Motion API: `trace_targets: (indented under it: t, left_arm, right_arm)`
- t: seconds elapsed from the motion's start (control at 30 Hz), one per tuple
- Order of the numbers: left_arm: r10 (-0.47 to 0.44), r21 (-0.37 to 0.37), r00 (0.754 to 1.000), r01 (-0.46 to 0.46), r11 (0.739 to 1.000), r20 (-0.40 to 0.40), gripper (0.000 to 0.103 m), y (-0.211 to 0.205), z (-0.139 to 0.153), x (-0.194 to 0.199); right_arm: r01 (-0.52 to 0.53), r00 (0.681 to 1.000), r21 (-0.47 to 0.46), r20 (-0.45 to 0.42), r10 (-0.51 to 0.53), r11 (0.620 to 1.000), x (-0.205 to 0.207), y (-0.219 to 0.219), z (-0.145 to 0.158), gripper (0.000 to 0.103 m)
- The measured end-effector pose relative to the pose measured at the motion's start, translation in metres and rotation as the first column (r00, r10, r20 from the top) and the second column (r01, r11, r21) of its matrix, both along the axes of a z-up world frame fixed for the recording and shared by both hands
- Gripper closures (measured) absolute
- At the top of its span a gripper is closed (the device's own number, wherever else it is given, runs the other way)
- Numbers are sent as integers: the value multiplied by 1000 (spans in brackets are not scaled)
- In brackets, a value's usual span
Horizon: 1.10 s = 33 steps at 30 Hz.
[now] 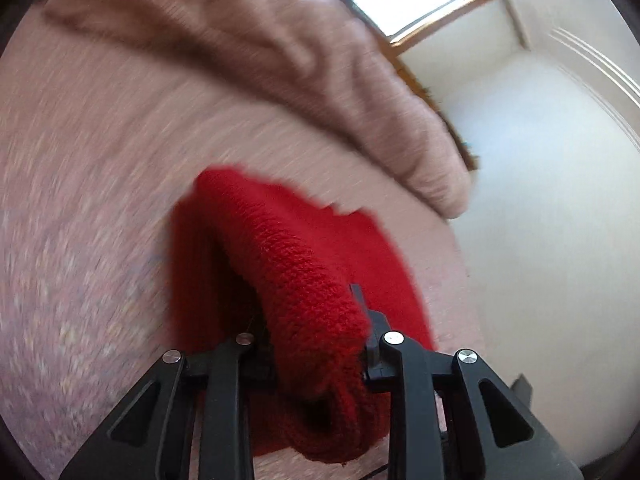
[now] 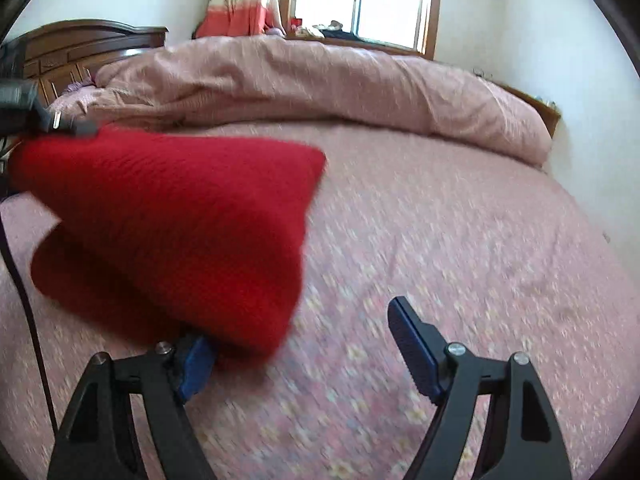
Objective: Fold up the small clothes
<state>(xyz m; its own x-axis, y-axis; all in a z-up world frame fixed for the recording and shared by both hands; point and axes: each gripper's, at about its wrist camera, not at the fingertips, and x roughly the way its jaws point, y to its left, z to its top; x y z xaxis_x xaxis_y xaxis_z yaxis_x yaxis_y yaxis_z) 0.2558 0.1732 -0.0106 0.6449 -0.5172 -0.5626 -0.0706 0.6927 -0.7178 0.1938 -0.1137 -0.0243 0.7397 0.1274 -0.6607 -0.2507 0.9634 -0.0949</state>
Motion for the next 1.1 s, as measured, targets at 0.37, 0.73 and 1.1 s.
trace_targets:
  t: [0.37,0.73,1.1]
  left_arm:
    - [-59,223,998,62,973,-20,75,-27,-2,-35]
    - [29,179,1000,-28,983,-6,62,5,12,-57]
    - [47,311,968,-125,942,247,80,-28,70,-66]
  right_arm:
    - [29,998,-29,-57,-31,999,-26,-25,-9,22]
    - [-25,998,182,-59,37,983,-1,-66,25,50]
    - [-412,902,378,40,430,829,28,7,64,92]
